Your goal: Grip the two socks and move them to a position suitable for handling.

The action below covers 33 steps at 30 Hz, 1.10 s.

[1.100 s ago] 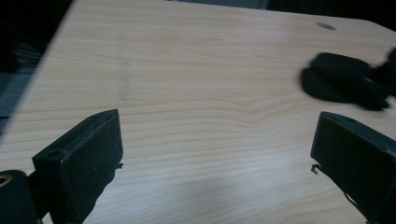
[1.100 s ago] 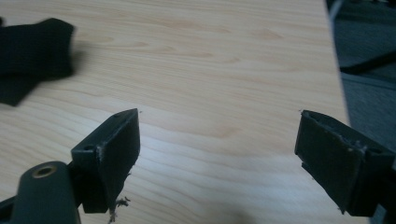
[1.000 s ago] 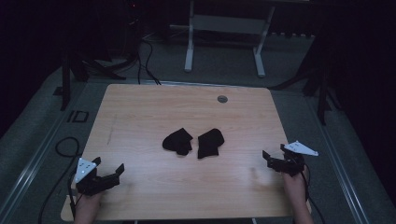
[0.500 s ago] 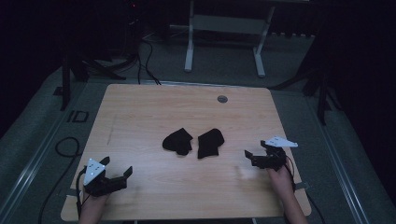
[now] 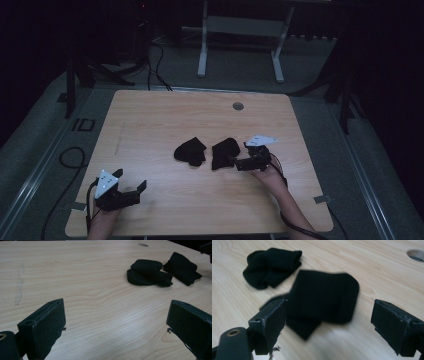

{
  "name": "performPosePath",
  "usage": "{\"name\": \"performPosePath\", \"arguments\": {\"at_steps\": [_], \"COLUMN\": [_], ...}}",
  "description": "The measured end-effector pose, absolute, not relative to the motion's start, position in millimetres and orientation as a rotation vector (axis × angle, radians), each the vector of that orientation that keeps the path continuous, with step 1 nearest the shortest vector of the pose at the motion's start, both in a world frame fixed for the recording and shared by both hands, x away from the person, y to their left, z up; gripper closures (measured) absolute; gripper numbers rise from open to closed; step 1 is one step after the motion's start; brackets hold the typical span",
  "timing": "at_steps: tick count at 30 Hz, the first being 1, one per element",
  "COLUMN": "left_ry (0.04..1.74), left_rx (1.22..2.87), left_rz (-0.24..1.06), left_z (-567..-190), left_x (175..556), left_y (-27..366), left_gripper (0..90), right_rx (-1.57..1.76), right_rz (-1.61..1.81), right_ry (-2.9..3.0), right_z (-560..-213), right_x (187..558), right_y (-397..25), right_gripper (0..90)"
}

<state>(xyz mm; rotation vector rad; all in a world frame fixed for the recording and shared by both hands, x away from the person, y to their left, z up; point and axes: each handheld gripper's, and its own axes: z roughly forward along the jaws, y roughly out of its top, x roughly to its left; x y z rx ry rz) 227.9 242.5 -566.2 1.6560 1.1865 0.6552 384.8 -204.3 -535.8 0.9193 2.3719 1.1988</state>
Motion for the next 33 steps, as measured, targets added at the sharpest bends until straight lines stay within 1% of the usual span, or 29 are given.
{"name": "performPosePath", "arguments": {"at_steps": [9,13,14,16,17,18,19,20,22,23,28,33], "left_ry": [1.197,1.201,1.199,1.194,1.192,1.191,1.187,1.187,1.187,1.178,1.159,1.151], "left_rx": [1.650,1.660,1.660,1.660,1.660,1.662,1.669,1.672,1.672,1.685,1.681,1.665], "left_rz": [0.657,0.650,0.641,0.617,0.611,0.610,0.608,0.609,0.609,0.601,0.581,0.533], "left_z": [-566.1,-566.7,-566.7,-566.7,-566.9,-566.9,-566.8,-567.0,-567.0,-567.5,-566.9,-567.1], "left_x": [226.7,227.1,227.1,227.2,227.4,227.2,227.2,227.2,227.2,227.2,228.1,230.7], "left_y": [242.8,242.3,242.2,241.3,240.1,239.0,238.0,236.6,236.6,230.9,220.3,209.4], "left_gripper": [2.6,2.6,2.6,2.6,2.6,2.6,2.6,2.6,2.6,2.6,2.6,2.7], "right_rx": [0.889,0.911,0.913,0.902,0.910,0.927,0.930,0.922,0.916,0.889,0.893,0.887], "right_rz": [1.150,1.093,1.068,1.050,1.051,1.044,1.042,1.044,1.039,1.014,0.996,1.077], "right_ry": [2.427,2.466,2.473,2.484,2.485,2.479,2.480,2.484,2.485,2.497,2.486,2.451], "right_z": [-543.9,-555.6,-558.5,-563.5,-563.1,-561.9,-560.6,-560.0,-559.8,-558.2,-553.4,-538.6], "right_x": [408.5,416.1,416.6,416.7,416.7,416.5,415.8,414.5,413.3,410.5,405.0,394.6], "right_y": [-160.6,-152.1,-150.9,-150.0,-150.5,-150.9,-151.6,-152.0,-151.7,-149.3,-145.9,-150.4], "right_gripper": [14.4,18.7,24.2,26.9,31.9,40.8,51.7,58.4,58.4,71.6,75.2,75.3]}}
